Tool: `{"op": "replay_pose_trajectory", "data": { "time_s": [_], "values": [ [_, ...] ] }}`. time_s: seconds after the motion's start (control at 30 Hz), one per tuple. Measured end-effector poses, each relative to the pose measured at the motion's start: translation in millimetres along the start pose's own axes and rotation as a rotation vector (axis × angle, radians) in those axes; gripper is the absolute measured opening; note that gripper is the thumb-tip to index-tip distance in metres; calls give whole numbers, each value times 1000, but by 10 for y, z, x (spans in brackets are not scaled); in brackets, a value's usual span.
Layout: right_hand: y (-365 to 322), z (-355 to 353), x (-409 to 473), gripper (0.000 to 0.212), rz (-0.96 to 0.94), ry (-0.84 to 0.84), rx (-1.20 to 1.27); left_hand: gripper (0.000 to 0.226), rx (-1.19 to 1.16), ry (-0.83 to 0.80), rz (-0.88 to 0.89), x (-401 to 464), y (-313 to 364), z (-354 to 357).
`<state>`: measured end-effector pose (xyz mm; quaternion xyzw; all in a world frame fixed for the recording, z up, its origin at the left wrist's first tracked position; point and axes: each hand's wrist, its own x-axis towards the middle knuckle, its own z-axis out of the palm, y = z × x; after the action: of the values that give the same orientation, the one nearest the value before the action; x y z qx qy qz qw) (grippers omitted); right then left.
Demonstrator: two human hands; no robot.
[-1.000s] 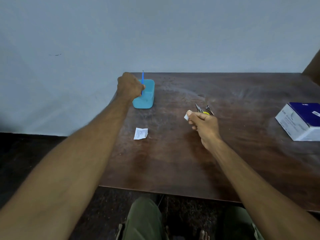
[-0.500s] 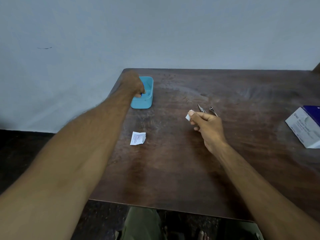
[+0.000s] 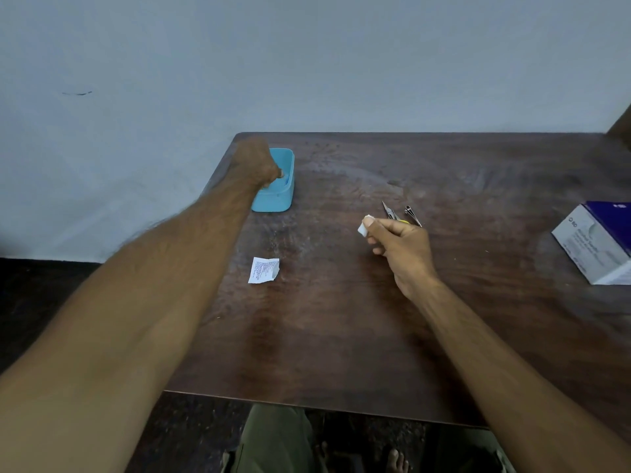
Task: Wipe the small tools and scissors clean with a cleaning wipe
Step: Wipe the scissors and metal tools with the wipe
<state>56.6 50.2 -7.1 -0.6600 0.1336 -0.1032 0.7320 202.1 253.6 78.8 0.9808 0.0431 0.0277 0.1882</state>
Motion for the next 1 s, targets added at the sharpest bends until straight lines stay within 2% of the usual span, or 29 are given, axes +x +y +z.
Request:
{"op": "replay_pose_trajectory", "data": {
  "time_s": [0.1, 0.17, 0.27, 0.37, 0.53, 0.7, 0.83, 1.0],
  "values": [
    [-19, -24, -38, 16, 1, -4, 0, 49, -60, 113, 38, -73, 63, -36],
    [-29, -57, -72, 17, -1, -13, 4, 31, -126, 190, 99, -253, 145, -42],
    [-64, -156, -130, 19, -5, -4, 9, 18, -260, 237, 161, -673, 306, 53],
    [-111, -299, -157, 20, -13, 38, 7, 18, -364, 155, 198, -1013, 417, 357],
    [-170, -586, -161, 21, -23, 125, 12, 13, -383, 16, 160, -1359, 534, 937],
    [-107, -761, -191, 21, 4, 177, 24, 10, -408, -16, 109, -1440, 707, 1170],
    [-64, -793, -197, 18, -1, 179, 53, 20, -399, -7, 69, -1452, 878, 1179],
    [-32, -808, -189, 16, -17, 159, 75, 50, -294, -40, 66, -1510, 1071, 1218]
  ]
}}
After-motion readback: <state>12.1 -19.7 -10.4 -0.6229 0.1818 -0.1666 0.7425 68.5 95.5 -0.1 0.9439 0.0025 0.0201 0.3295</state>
